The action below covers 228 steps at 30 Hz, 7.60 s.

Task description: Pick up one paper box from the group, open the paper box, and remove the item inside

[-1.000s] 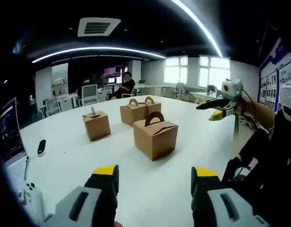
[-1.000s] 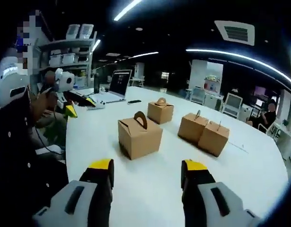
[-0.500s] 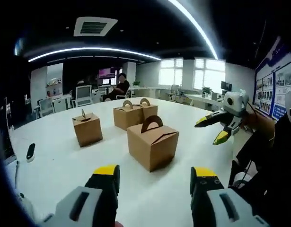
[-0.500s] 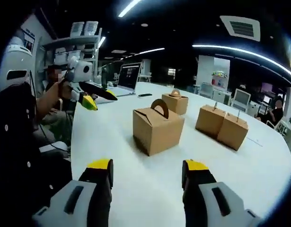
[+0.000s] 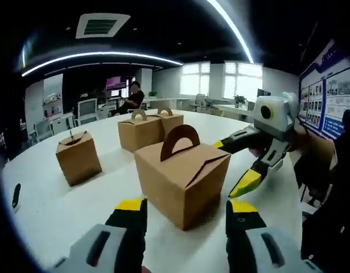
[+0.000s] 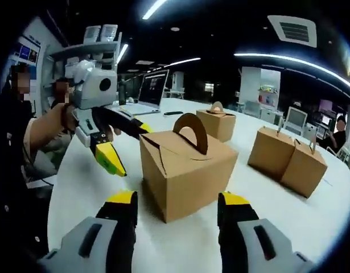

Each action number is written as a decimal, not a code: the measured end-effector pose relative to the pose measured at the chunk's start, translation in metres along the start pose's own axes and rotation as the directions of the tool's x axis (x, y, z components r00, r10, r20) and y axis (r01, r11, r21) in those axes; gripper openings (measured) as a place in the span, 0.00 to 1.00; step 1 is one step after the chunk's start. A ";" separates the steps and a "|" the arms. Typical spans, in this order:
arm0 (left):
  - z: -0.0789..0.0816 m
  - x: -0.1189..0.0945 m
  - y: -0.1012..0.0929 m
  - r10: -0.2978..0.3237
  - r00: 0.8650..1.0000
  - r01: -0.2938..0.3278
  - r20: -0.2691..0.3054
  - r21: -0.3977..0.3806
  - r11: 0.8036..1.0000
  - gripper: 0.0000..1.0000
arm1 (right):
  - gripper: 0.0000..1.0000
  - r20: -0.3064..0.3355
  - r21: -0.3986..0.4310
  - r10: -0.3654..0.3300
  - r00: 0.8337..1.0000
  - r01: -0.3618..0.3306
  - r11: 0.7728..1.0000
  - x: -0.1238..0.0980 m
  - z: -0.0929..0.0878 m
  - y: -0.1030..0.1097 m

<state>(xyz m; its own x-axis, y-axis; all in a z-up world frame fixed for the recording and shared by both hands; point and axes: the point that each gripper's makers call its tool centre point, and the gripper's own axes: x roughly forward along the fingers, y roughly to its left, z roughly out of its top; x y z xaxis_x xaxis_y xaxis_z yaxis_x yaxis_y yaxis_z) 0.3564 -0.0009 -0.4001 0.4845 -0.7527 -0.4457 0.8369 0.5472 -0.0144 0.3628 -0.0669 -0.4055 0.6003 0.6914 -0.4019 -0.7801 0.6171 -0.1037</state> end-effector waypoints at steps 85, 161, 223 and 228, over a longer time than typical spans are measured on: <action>0.024 -0.152 -0.013 0.199 0.978 -0.199 0.060 -0.009 0.980 0.59 | 0.58 -0.038 -0.082 -0.032 0.999 0.028 0.996 -0.172 0.012 0.019; 0.071 -0.041 -0.031 0.296 0.949 -0.226 -0.105 0.426 0.876 0.48 | 0.70 0.092 -0.200 0.431 0.898 -0.407 0.891 -0.002 0.017 0.003; 0.053 -0.006 -0.035 0.522 0.837 -0.200 -0.165 0.795 0.572 0.04 | 0.67 0.096 -0.204 0.413 0.906 -0.389 0.899 0.000 0.016 -0.021; 0.050 -0.007 -0.035 0.526 0.836 -0.211 -0.156 0.794 0.571 0.04 | 0.67 0.091 -0.216 0.411 0.907 -0.385 0.897 0.000 0.015 -0.020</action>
<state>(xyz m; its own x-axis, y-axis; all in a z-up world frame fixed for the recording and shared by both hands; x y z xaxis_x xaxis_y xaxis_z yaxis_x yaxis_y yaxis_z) 0.3366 -0.0337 -0.3516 0.8056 -0.2847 -0.5195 0.5774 0.1808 0.7962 0.3810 -0.0736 -0.3895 0.2399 0.9150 -0.3244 -0.9692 0.2064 -0.1345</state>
